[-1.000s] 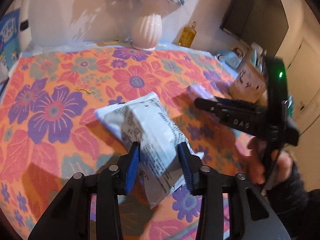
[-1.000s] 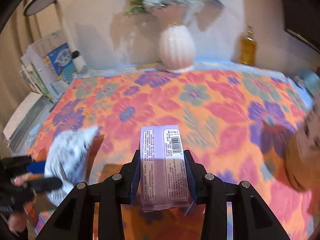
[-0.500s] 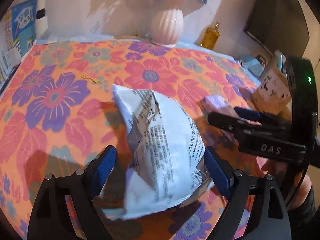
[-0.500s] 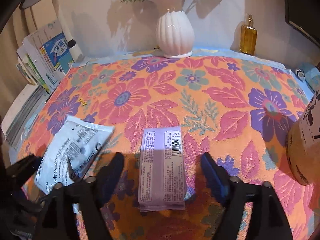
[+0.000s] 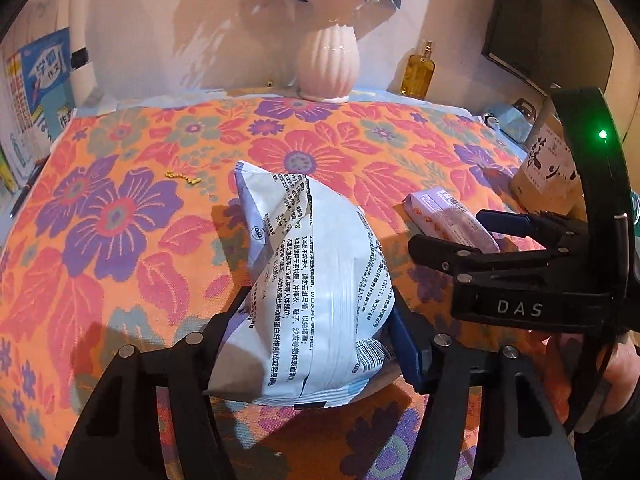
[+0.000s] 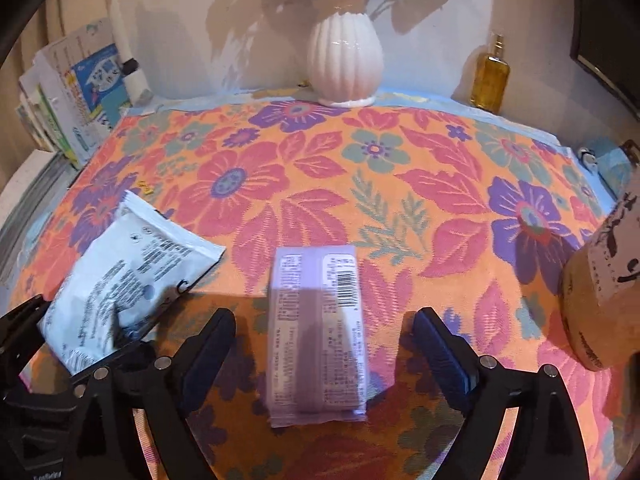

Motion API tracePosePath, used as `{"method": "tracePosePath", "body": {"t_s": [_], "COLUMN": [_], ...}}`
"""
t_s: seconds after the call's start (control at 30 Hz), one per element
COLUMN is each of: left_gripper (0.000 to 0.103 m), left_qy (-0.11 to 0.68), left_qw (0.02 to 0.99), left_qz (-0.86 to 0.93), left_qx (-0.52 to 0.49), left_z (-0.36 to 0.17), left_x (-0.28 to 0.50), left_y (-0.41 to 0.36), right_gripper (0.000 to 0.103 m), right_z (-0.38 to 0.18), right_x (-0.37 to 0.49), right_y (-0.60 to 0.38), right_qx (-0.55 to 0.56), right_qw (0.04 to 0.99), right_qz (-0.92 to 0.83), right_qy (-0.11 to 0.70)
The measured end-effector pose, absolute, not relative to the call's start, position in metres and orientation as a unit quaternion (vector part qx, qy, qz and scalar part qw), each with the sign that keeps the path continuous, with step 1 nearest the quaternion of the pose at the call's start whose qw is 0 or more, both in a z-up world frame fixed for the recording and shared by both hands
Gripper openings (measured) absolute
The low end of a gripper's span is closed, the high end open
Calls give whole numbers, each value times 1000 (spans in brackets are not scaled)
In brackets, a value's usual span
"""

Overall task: Organize soft objects
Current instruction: 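Lift the white snack bag and lilac packet off the tablecloth with both tools, then carry the snack bag and lilac packet to the glass plate and release both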

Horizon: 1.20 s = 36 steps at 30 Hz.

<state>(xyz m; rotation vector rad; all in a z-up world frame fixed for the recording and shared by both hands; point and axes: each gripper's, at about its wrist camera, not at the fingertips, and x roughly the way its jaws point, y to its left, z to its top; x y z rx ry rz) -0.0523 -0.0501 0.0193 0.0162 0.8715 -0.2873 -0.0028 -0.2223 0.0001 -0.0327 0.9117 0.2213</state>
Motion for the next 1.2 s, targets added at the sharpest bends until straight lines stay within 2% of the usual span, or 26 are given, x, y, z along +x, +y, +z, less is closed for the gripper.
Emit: {"method": "tracePosePath", "body": {"t_s": [0.1, 0.13, 0.17, 0.2, 0.23, 0.27, 0.5, 0.63, 0.73, 1.0, 1.2], "left_gripper": [61, 61, 61, 61, 61, 61, 57, 57, 57, 57, 57], "left_qy": [420, 420, 420, 419, 418, 417, 392, 376, 366, 329, 317], "left_qw": [897, 897, 897, 897, 898, 899, 907, 901, 891, 860, 838], "left_qz": [-139, -139, -138, -137, -136, -133, -143, -215, -268, -389, -442], "left_qx": [8, 8, 8, 9, 11, 13, 58, 20, 29, 27, 40], "left_z": [19, 19, 20, 20, 20, 20, 29, 44, 59, 108, 128], "left_x": [-52, -52, -52, -53, -53, -54, -75, -93, -102, -120, -119], "left_y": [-49, -49, -49, -49, -49, -50, -74, -100, -139, -229, -289], "right_gripper": [88, 84, 73, 66, 54, 38, 38, 38, 38, 38, 38], "right_z": [1, 0, 0, 1, 2, 4, 15, 12, 14, 94, 116], "right_x": [-3, -3, -5, -8, -12, -16, -55, -83, -106, -168, -187], "right_y": [-225, -224, -223, -221, -219, -217, -241, -282, -316, -381, -449], "right_qx": [-16, -20, -26, -32, -37, -44, -27, 26, 81, 43, 70], "right_qw": [892, 893, 893, 895, 897, 900, 916, 914, 909, 949, 949], "right_qz": [101, 98, 95, 95, 99, 101, 77, 57, 41, -38, -112], "right_qy": [440, 440, 439, 434, 429, 423, 392, 401, 408, 309, 284]}}
